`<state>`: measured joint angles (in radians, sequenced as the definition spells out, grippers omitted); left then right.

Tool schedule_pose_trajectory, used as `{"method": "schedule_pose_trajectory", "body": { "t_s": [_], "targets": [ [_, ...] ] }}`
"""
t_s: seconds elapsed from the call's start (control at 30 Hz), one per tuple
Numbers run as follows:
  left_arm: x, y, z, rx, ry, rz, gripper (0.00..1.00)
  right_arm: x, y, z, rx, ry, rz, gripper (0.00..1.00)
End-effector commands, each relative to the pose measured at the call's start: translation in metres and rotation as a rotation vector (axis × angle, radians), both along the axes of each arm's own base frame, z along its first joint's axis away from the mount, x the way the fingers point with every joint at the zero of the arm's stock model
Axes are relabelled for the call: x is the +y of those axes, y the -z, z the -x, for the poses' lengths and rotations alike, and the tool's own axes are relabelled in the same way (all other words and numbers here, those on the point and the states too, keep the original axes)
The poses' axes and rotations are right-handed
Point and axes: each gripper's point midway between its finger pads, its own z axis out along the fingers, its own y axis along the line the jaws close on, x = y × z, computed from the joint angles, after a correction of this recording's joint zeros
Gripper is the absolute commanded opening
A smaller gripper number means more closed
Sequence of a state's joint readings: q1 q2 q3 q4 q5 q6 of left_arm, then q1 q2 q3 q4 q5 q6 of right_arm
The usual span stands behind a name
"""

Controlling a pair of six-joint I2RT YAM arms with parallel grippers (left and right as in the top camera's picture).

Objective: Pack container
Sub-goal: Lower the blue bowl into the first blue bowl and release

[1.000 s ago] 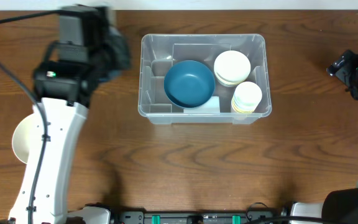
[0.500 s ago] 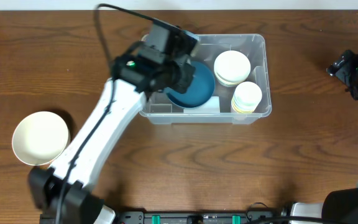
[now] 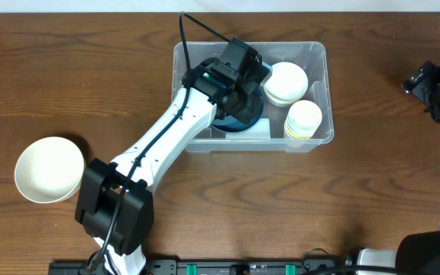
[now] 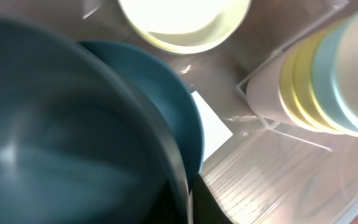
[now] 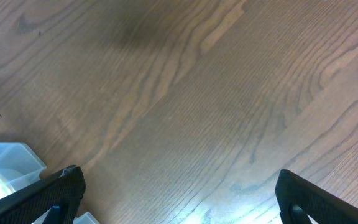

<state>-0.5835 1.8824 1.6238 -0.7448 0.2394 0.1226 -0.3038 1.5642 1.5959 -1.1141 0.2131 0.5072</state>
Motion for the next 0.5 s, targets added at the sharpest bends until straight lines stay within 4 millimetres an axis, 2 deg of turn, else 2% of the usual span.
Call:
{"method": "schedule_pose_trajectory", "body": {
  "t_s": [0.0,0.03,0.07,0.13,0.2,0.3,0.37,0.47],
  "targets": [
    [-0.005,0.001,-0.002,-0.011,0.015,0.001,0.44,-0.004,-0.004,0.000,-0.003,0.000,0.017,0.99],
    [-0.005,0.000,-0.004,-0.021,0.010,-0.003,0.56,-0.004,-0.004,0.000,-0.003,0.000,0.017,0.99],
    [-0.003,-0.001,-0.006,-0.032,0.003,-0.011,0.64,-0.004,-0.004,0.000,-0.003,0.000,0.017,0.99],
    [0.002,-0.006,-0.010,-0.060,-0.016,-0.025,0.71,-0.004,-0.004,0.000,-0.003,0.000,0.017,0.99],
    [0.007,-0.018,-0.014,-0.090,-0.044,-0.026,0.72,-0.004,-0.004,0.000,-0.003,0.000,0.017,0.99],
    [0.025,-0.049,-0.020,-0.139,-0.140,-0.014,0.72,-0.004,-0.004,0.000,-0.003,0.000,0.017,0.99],
    [0.048,-0.077,-0.022,-0.169,-0.234,-0.004,0.73,-0.004,-0.004,0.000,-0.003,0.000,0.017,0.99],
    [0.094,-0.111,-0.019,-0.205,-0.386,0.000,0.72,-0.004,-0.004,0.000,-0.003,0.000,0.017,0.99]
  ]
}}
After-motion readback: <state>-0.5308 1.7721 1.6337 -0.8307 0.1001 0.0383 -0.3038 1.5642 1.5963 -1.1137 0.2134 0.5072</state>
